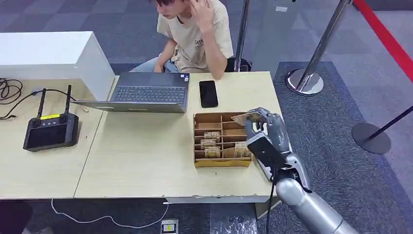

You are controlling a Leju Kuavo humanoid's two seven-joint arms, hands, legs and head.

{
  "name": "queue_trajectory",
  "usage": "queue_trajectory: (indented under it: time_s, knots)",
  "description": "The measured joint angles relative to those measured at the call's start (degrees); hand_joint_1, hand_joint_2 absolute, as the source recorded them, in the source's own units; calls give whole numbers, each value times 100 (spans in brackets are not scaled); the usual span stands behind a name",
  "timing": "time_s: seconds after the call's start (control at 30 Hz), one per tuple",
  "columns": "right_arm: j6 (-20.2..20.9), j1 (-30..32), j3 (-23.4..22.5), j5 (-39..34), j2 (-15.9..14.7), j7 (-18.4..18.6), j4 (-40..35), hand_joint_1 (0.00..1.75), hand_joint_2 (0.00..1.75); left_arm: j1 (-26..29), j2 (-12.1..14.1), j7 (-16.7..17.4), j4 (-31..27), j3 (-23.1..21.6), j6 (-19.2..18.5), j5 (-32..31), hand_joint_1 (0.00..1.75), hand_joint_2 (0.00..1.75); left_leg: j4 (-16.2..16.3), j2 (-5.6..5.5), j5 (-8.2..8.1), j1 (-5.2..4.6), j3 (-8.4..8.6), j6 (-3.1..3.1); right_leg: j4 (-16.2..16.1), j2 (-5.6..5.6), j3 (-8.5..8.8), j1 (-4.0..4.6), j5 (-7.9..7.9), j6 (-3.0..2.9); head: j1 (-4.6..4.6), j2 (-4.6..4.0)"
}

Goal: Pass the card to the sensor for recognition and then transmit it.

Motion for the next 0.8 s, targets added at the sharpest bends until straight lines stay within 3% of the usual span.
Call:
queue_trajectory:
  time_s: [0.1, 0.37, 0.4, 0.5, 0.67, 0.8]
  knots:
    - [7, 304, -340, -22, -134, 29, -151, 175, 175, -7, 0, -18, 2, 17, 15, 35, 0, 0, 1, 1, -1, 0, 3, 1, -2, 1, 0, 0, 1, 0, 0, 0]
    - [201, 1082, -982, -472, -387, 629, -199, 175, 175, -11, 0, 11, 7, 63, 83, 153, 0, 0, 1, 0, -1, 0, 5, 2, -3, -1, 2, 0, 1, 1, 2, 0]
    - [199, 1152, -1041, -538, -407, 660, -188, 175, 175, -10, 0, 9, 7, 77, 94, 157, 0, 175, 0, 0, -1, 0, 3, 2, -3, -1, 1, 0, 1, 1, 2, 0]
    - [118, 1311, -1146, -479, -446, 817, -145, 175, 175, -11, 0, 9, 9, 116, 109, 168, 0, 175, 0, 1, -1, 0, 3, 2, -3, -1, 1, 0, 0, 0, 0, 0]
    - [113, 1400, -1174, 168, -490, 1484, -20, 175, 175, -16, 0, 46, 9, 153, 122, 168, 0, 175, -1, 1, -1, 1, 3, 2, -2, 0, 0, 1, 0, 0, 2, 0]
    - [199, 1383, -1109, 301, -477, 1646, 120, 175, 175, -20, -7, 46, 9, 160, 133, 160, 0, 175, -1, 2, 0, 1, 2, 1, -1, -1, 1, 1, 0, 0, 0, 0]
